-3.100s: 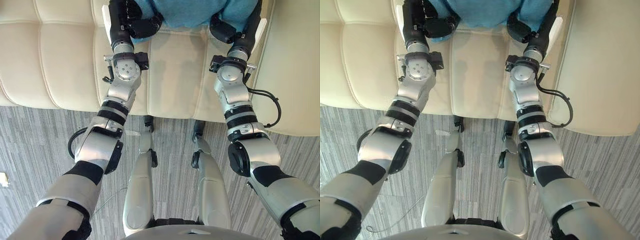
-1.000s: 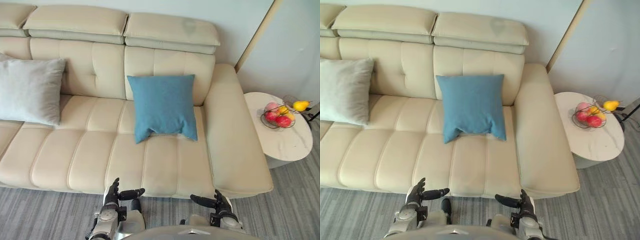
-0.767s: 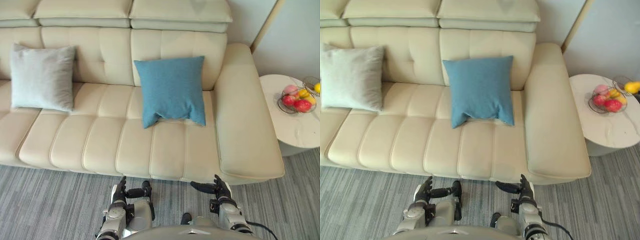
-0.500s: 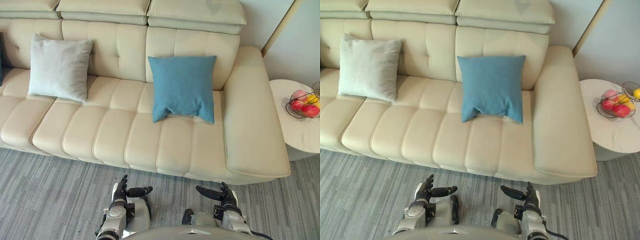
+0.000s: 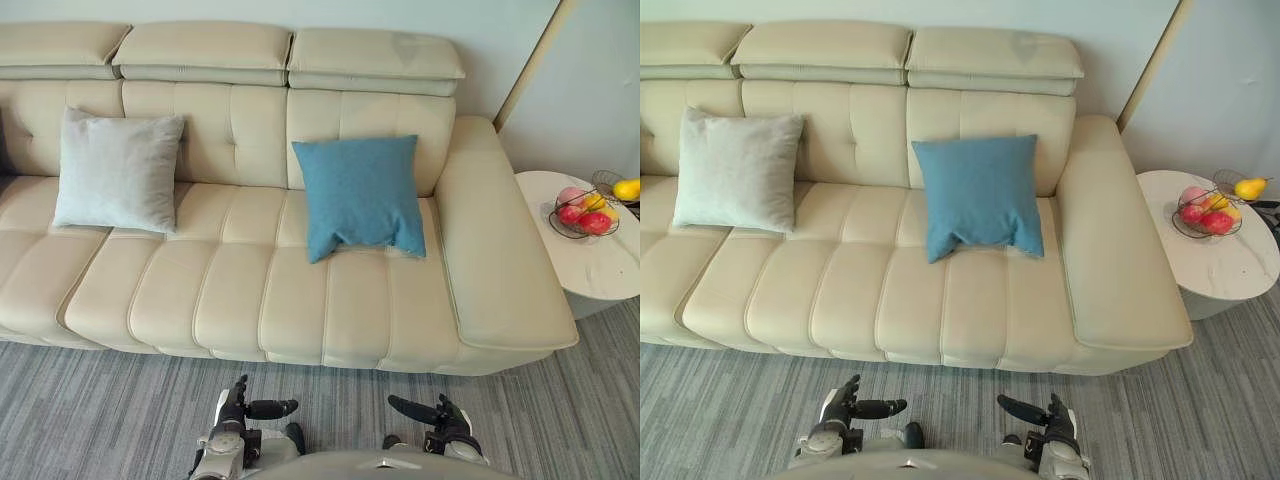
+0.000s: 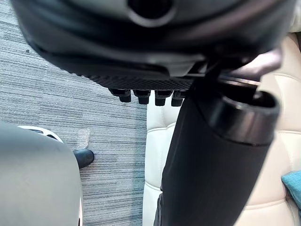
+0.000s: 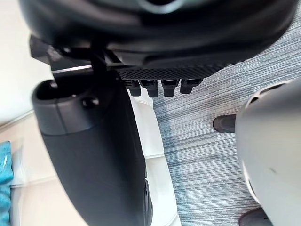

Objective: Pick up cushions and gather them together orderly.

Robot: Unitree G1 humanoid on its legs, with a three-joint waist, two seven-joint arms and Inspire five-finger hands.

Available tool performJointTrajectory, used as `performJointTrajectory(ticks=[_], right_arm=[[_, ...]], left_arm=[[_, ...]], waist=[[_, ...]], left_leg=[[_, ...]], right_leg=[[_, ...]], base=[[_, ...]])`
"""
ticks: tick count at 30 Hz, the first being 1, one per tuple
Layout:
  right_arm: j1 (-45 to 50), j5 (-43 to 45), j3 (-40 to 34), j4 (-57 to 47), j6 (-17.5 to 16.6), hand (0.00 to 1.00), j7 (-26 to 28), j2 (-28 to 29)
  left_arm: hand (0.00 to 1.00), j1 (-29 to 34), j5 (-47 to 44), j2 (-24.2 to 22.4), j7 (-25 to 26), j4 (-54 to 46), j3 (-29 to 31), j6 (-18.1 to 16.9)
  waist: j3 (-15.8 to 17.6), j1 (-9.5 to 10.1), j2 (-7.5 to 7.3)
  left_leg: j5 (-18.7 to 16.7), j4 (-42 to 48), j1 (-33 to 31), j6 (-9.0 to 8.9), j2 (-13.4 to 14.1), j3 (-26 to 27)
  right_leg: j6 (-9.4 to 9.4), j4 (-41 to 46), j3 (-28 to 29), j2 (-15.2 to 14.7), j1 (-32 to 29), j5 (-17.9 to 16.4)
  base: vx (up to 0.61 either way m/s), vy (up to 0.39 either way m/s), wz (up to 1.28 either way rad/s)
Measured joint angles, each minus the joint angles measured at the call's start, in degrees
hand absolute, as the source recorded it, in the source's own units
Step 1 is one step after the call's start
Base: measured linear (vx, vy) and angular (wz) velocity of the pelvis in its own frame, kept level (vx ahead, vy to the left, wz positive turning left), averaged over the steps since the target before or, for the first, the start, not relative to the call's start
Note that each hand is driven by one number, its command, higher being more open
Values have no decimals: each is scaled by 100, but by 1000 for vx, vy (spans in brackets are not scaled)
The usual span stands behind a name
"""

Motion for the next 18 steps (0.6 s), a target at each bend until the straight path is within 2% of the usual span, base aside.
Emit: performJointTrajectory(ticks=[6,7,18], right_arm=[[-48,-1,-12,147,-2,100,-2,-103],[-44,-2,-223,360,2,100,-1,-107],[38,-2,-223,360,12,100,49,-107]], left_arm=[[100,2,-1,-2,-3,117,37,-1],[100,-23,-1,-35,-7,335,234,-3],[100,-2,-4,-41,-41,337,235,6]], waist=[[-54,-12,-50],[-132,-23,-70],[-135,-88,-56]], left_leg=[[91,-270,277,-35,16,-30],[230,-747,670,-64,-34,-9],[231,-833,808,-66,-21,108]], right_leg=[[-99,-290,-37,100,299,64],[-121,-493,-14,137,534,90],[-120,-476,86,143,568,90]], base=[[57,-35,0],[0,0,0],[-1,0,-5]])
